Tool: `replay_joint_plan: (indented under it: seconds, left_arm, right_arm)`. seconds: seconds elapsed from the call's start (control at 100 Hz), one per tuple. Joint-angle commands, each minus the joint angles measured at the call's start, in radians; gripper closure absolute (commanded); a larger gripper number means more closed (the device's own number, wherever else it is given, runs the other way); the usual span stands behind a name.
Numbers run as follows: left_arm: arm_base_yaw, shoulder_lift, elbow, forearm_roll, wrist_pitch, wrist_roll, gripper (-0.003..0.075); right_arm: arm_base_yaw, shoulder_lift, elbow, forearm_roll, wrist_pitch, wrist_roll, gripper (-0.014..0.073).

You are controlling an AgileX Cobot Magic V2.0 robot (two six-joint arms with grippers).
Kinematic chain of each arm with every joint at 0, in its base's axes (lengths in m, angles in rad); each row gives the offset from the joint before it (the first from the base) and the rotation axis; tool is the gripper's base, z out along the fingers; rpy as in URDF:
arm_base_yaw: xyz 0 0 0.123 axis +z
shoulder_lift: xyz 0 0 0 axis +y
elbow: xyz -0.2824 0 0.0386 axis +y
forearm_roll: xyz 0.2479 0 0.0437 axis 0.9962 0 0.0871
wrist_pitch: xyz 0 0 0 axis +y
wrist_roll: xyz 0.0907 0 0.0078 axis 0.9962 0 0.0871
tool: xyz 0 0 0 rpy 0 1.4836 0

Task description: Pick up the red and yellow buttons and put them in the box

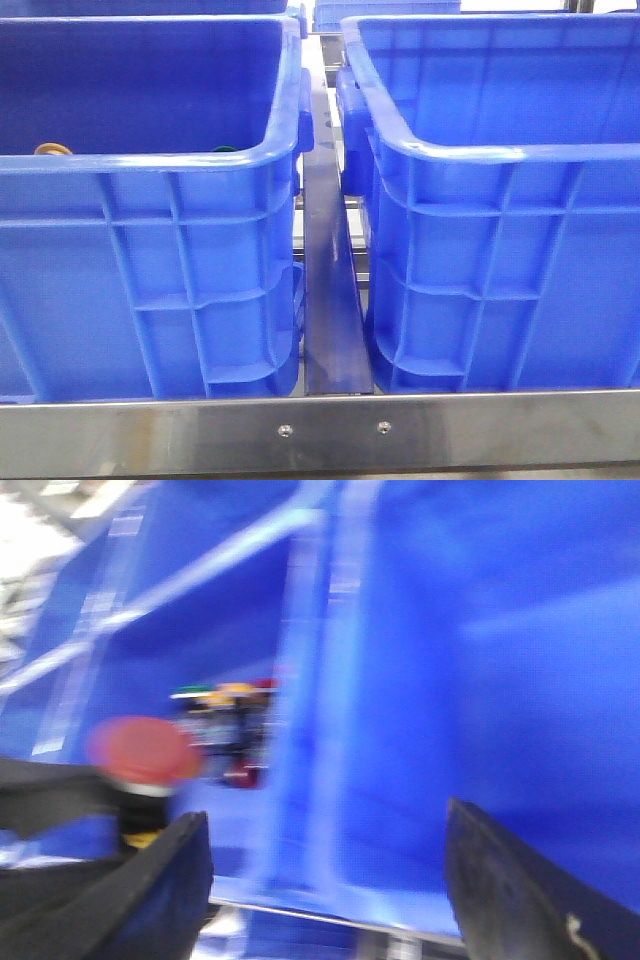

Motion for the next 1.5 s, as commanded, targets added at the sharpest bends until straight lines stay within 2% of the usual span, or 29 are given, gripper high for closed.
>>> replay_joint_plan:
  seconds: [0.0,0.12,0.23,0.43,0.91,1.18,1.37,1.49]
  left_arm:
    - [-0.008,-0.034,-0.027,0.028,-0.049,-0.005,0.0739]
    - [-0.008,-0.034,-0.027,0.028,-0.048,-0.005,0.0738]
    - [-0.008,-0.034,-0.027,0.028,-0.048,-0.005,0.0739]
    - [-0.008,-0.034,-0.027,0.028,-0.048,-0.005,0.0739]
    - [-0.008,-0.034,-0.027,0.028,-0.048,-0.005,0.0738]
    - [-0.008,-0.034,-0.027,0.028,-0.048,-0.005,0.0738]
    - [-0.008,-0.034,-0.027,0.028,-0.048,-0.005,0.0739]
    - [-0.008,-0.034,-0.027,0.028,-0.048,-0.005,0.0739]
  right_arm:
    - [0.001,0.055,-0.034,0.250,-0.026,-0.186,0.0074]
    - [0.001,0.149,-0.048,0.447,0.072,-0.353,0.0074]
    - [0.002,0.229,-0.062,0.533,0.141,-0.431,0.0074]
    - [0.014,0.347,-0.093,0.540,0.195,-0.453,0.0074]
    - [0.211,0.452,-0.161,0.549,0.154,-0.467,0.0074]
    - [0.214,0.452,-0.161,0.561,0.164,-0.467,0.0075]
    - [0.214,0.457,-0.161,0.563,0.180,-0.467,0.0137]
    - [0.214,0.483,-0.161,0.579,0.209,-0.471,0.0137]
